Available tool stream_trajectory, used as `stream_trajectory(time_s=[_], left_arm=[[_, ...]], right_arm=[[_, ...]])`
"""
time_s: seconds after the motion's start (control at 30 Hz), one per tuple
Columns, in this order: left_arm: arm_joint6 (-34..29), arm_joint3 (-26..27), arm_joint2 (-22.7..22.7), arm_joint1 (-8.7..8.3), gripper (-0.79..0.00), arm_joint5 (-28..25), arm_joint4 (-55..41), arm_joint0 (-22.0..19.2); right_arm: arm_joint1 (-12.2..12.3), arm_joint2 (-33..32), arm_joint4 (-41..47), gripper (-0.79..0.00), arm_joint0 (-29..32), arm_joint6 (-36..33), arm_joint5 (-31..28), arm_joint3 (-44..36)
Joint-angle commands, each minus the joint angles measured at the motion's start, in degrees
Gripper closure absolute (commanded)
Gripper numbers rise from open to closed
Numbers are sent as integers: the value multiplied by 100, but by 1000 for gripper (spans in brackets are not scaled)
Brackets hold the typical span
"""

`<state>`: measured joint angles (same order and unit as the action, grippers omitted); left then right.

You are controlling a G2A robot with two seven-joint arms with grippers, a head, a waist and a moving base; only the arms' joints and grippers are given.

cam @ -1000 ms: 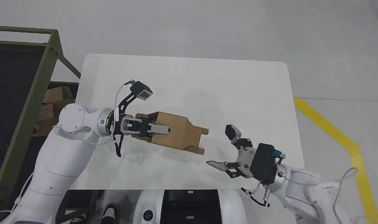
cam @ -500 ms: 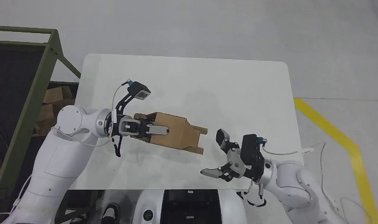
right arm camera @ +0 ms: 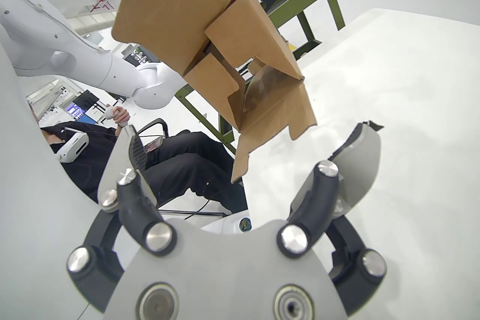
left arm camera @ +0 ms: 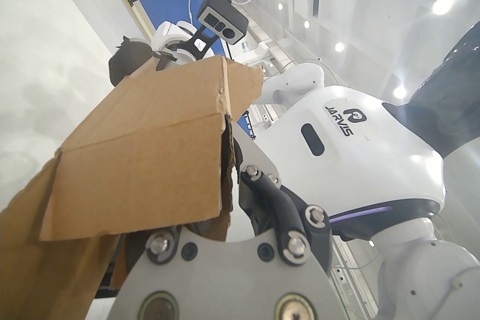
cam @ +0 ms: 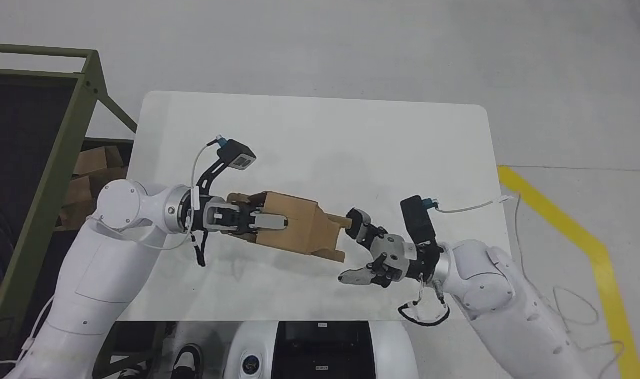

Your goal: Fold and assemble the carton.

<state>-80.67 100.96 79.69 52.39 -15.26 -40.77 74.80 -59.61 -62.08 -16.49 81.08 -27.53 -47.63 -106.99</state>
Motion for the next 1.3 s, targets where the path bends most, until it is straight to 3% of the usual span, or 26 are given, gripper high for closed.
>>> stream_trajectory(time_s=[0.0, 0.27, 0.63, 0.9, 1.27], left_arm=[[2, -15, -28, 4, 0, 8, 14, -18], [158, -32, -58, 9, 0, -25, 230, -29], [117, -62, -34, 7, 0, -80, 198, -14], [105, -67, -32, 8, 0, -106, 196, -7], [106, -41, -131, 23, 0, -150, 251, -59]], right_arm=[[-5, 28, 72, -785, -63, 13, -76, -4], [12, 62, 131, -785, -178, -190, 28, -286], [52, -176, -114, -785, -112, -298, 967, -741], [92, -612, -744, -785, 268, 42, 1756, -1389], [146, -1019, -1003, -785, 513, -384, 2604, -2276]])
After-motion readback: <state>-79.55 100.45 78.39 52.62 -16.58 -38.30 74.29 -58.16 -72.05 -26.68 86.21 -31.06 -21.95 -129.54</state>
